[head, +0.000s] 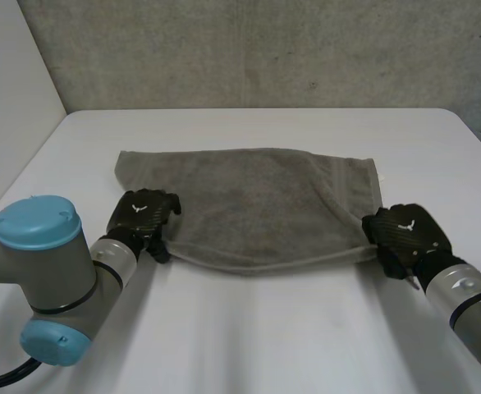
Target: Fold the towel.
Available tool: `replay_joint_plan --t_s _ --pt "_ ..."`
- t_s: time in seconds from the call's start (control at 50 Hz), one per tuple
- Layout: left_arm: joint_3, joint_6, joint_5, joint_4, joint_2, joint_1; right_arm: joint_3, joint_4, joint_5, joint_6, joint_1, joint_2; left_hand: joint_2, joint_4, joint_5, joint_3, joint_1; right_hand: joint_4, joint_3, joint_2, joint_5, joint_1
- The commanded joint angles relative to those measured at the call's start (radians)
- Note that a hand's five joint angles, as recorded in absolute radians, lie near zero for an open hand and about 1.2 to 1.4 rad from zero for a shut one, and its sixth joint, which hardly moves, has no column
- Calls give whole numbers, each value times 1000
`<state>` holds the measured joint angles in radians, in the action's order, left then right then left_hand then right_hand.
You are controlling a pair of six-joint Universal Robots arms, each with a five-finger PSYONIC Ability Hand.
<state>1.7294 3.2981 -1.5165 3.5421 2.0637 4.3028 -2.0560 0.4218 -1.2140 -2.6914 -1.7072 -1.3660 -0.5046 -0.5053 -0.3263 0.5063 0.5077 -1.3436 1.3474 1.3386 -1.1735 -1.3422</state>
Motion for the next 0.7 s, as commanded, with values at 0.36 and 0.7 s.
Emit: replay_joint_plan --t_s 0.36,0.7 --pt "-4 236 1 55 42 87 28 3 11 2 92 1 80 80 76 -81 -83 -53 49 58 -48 -54" --pt "-18 238 4 37 49 146 33 5 2 1 116 2 -890 -889 -894 888 887 -53 49 58 -48 -54"
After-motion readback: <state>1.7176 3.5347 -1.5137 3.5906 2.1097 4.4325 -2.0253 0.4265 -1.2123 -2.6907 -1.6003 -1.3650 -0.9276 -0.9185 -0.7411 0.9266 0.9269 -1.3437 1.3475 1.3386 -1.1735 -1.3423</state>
